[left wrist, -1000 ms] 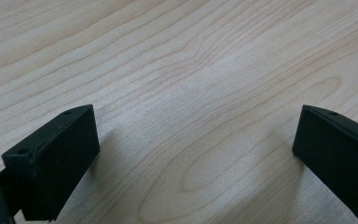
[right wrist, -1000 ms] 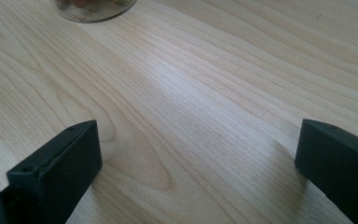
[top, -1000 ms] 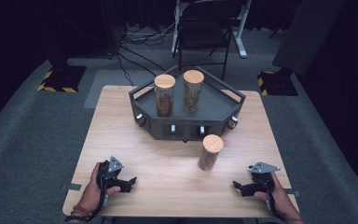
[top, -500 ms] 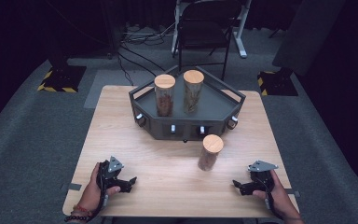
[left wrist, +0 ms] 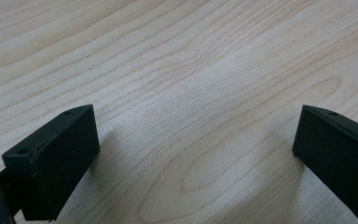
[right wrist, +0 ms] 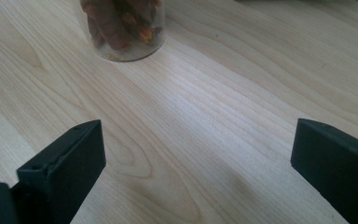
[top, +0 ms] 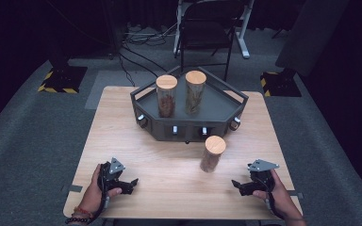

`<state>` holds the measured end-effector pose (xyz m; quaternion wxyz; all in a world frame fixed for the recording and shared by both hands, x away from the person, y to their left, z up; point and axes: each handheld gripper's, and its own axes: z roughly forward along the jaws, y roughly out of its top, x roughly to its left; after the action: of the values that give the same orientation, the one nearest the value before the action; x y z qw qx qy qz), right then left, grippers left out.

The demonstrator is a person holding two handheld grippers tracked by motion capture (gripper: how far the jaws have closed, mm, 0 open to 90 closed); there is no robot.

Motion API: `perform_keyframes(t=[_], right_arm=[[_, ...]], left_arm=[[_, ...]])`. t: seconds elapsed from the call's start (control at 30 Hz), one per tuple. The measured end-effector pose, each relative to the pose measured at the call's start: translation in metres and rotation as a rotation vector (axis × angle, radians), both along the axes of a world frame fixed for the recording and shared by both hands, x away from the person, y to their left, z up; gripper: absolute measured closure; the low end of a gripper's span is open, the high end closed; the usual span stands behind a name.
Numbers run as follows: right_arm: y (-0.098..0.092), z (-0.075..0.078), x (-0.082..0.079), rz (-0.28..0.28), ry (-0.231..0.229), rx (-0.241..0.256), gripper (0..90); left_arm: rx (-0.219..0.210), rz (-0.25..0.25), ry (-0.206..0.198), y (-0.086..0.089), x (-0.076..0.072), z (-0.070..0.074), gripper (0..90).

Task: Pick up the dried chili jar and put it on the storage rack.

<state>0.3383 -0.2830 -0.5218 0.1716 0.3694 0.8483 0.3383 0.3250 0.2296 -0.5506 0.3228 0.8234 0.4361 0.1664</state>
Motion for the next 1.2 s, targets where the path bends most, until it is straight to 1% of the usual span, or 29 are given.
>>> perform_keyframes(t=[0.33, 0.87, 0.97, 1.2], right_arm=[[0.009, 0.008, 0.003, 0.018, -0.014, 0.007, 3.1], [0.027, 0.018, 0.011, 0.055, -0.03, 0.002, 3.4], [0.03, 0.019, 0.013, 0.051, -0.033, 0.004, 3.9], [0.037, 0.024, 0.018, 0.061, -0.041, 0.01, 3.7]], left_arm=[[0.001, 0.0, 0.0, 0.0, 0.0, 0.0, 0.3], [0.001, 0.0, 0.0, 0.0, 0.0, 0.0, 0.3], [0.001, 0.0, 0.0, 0.0, 0.0, 0.0, 0.3], [0.001, 0.0, 0.001, 0.0, 0.0, 0.0, 0.3]])
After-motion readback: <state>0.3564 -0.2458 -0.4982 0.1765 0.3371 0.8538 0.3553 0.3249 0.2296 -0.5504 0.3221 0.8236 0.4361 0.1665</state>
